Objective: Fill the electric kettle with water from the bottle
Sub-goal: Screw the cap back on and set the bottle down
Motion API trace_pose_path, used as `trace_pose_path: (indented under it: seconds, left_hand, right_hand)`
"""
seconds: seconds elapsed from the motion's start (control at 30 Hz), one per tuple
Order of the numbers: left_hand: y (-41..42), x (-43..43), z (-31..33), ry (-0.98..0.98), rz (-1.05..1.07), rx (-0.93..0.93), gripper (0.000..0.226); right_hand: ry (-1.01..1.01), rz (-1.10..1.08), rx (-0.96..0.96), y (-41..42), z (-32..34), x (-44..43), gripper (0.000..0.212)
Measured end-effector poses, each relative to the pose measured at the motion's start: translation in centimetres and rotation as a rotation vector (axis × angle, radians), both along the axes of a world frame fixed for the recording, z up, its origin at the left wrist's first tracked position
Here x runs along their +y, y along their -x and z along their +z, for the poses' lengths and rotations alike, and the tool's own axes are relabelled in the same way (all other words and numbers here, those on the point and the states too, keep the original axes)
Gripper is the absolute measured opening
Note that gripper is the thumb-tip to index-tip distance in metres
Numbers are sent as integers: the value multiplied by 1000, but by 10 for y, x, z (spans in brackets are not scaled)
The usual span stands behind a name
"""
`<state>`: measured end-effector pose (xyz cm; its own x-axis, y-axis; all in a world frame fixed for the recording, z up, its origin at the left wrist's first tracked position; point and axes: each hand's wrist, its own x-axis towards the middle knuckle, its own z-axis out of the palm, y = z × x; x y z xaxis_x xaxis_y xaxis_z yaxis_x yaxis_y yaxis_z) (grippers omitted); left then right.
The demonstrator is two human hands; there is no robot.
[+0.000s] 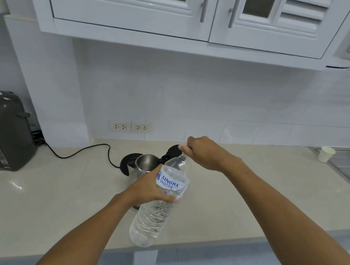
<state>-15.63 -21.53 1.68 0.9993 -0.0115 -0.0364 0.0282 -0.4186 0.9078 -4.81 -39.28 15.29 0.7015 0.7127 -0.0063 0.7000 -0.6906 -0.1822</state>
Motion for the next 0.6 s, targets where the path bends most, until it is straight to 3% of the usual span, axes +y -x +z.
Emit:
trace_pose_path:
  seconds: [0.13,0.23,0.43,0.6]
  left_hand:
    - [-7,-12,1,-30,7,-21,84]
    - [-13,-21,-6,-58,-3,-26,85]
    - [-30,-47,-29,-116,-23,-21,85]
    - [-56,-88,-34,-67,58,-59,79]
  right_hand:
    - [60,-46,-169,1,-3,-6,32]
    - [63,-191,-236,-3,-9,-15,43]
    - [-3,-383,-105,-11,-34,-43,54]
    - [-296,-454,324,-31,-40,-73,69]
